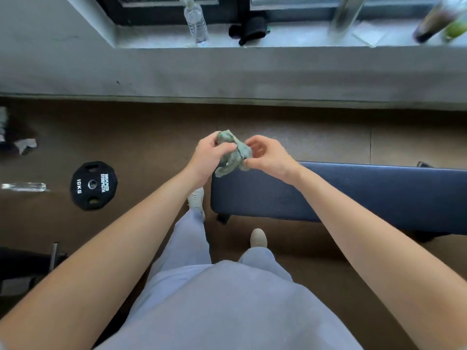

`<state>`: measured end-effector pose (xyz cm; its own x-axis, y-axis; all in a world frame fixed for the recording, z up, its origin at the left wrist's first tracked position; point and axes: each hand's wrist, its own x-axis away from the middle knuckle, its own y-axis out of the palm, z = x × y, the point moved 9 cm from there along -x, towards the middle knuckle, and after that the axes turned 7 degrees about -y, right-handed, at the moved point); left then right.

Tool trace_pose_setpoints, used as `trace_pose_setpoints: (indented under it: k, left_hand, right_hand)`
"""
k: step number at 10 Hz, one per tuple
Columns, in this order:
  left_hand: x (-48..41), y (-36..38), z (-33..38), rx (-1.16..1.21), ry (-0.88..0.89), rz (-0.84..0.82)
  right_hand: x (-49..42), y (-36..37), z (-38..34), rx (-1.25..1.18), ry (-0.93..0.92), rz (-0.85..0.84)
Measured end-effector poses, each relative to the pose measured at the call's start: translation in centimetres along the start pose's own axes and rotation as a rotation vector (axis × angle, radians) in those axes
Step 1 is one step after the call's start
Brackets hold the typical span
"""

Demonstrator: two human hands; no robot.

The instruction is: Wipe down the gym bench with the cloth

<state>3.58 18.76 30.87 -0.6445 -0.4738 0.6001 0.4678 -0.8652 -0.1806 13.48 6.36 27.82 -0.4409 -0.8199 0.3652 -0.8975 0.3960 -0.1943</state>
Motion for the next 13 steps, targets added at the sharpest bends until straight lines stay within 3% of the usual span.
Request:
trace_pose_setpoints:
  k: [2,5,8,10,12,13]
  left_hand:
    - [-6.4,-4.4,5.6,0.023,0.053,-0.092]
    - [-20.5,-15.4,11.5,0.032,-0.034,-0.158]
    - [-34.3,-26.2,17.6,0.048,-0.001,0.007]
    - [-43.5,-29.2,22.3,-0.013,0.057,0.103]
    - [-50.7,-29.2,24.4,-0.113,-0.027,0.098]
    - [-51.4,-29.5,22.9,-0.114,-0.093,0.129]
  right_hand:
    - [-8.0,-1.1,-4.6,0.149,-0.02,0.131]
    - [-24.4,-2.7,-8.8,0.195,0.216,0.257]
    - [-39.7,-6.7,-12.0,-0.189,0.24,0.392]
    - [-48.2,-9.4,-13.4,-0.288,0.243,0.519]
    - [-52.1,-11.3,-12.2,-0.429,0.331,0.684]
    - [-50.9,-12.2,-11.5,-0.288,0.359,0.771]
